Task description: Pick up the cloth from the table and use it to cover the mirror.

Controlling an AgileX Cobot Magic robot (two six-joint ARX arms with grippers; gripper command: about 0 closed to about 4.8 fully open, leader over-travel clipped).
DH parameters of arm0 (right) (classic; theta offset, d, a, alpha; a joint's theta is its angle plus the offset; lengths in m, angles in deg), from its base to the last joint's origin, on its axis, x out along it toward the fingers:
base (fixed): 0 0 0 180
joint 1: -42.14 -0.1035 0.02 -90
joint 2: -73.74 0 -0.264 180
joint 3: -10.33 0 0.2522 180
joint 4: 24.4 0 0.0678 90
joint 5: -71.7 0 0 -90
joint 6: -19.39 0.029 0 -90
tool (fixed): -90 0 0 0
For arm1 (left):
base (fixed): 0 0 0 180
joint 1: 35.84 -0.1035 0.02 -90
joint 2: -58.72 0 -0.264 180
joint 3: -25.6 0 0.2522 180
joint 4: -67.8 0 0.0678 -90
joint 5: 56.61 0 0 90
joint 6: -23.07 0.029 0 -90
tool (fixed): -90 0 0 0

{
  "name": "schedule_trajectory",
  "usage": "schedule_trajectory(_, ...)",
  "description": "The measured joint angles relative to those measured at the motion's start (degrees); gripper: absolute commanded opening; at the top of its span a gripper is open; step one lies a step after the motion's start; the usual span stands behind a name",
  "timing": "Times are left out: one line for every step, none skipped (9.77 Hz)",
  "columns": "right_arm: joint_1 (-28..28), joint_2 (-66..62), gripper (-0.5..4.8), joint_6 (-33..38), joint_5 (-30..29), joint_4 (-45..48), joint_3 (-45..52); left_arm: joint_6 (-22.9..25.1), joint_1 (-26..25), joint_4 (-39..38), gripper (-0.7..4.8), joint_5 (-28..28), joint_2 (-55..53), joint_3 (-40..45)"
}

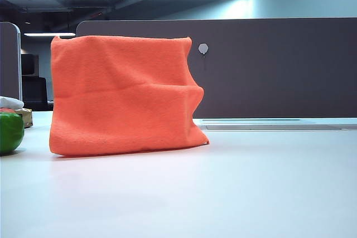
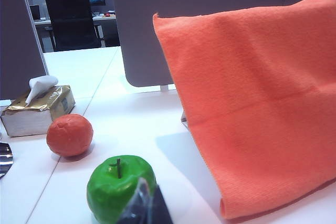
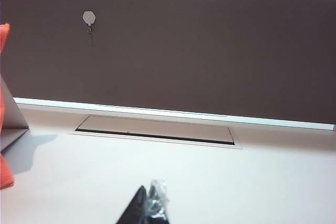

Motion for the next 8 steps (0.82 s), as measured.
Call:
schedule_trajectory(0.00, 0.00, -0.05, 0.00, 0.00, 0.00, 0.00, 0.00, 0.00, -0.46, -0.05, 0.00, 0.00, 0.00)
schedule_trajectory(0.00, 0.02, -0.05, 0.00, 0.00, 0.00, 0.00, 0.00, 0.00, -0.83, -0.05, 0.00, 0.00, 0.00)
schedule_trajectory(0.00, 0.02, -0.05, 0.00, 0.00, 0.00, 0.00, 0.00, 0.00, -0.85, -0.05, 0.00, 0.00, 0.00)
schedule_trajectory(0.00, 0.00, -0.05, 0.00, 0.00, 0.00, 0.00, 0.00, 0.00, -0.85, -0.05, 0.00, 0.00, 0.00)
schedule_trajectory(0.00, 0.00, -0.05, 0.00, 0.00, 0.00, 0.00, 0.00, 0.00, -0.85, -0.05, 0.00, 0.00, 0.00)
schedule_trajectory(0.00, 0.00, -0.05, 0.00, 0.00, 0.00, 0.00, 0.00, 0.00, -0.85, -0.05, 0.00, 0.00, 0.00)
schedule_trajectory(0.00, 0.00, -0.05, 0.00, 0.00, 0.00, 0.00, 0.00, 0.00, -0.87, -0.05, 0.00, 0.00, 0.00)
schedule_trajectory(0.00, 0.00, -0.05, 0.00, 0.00, 0.00, 0.00, 0.00, 0.00, -0.85, -0.05, 0.00, 0.00, 0.00)
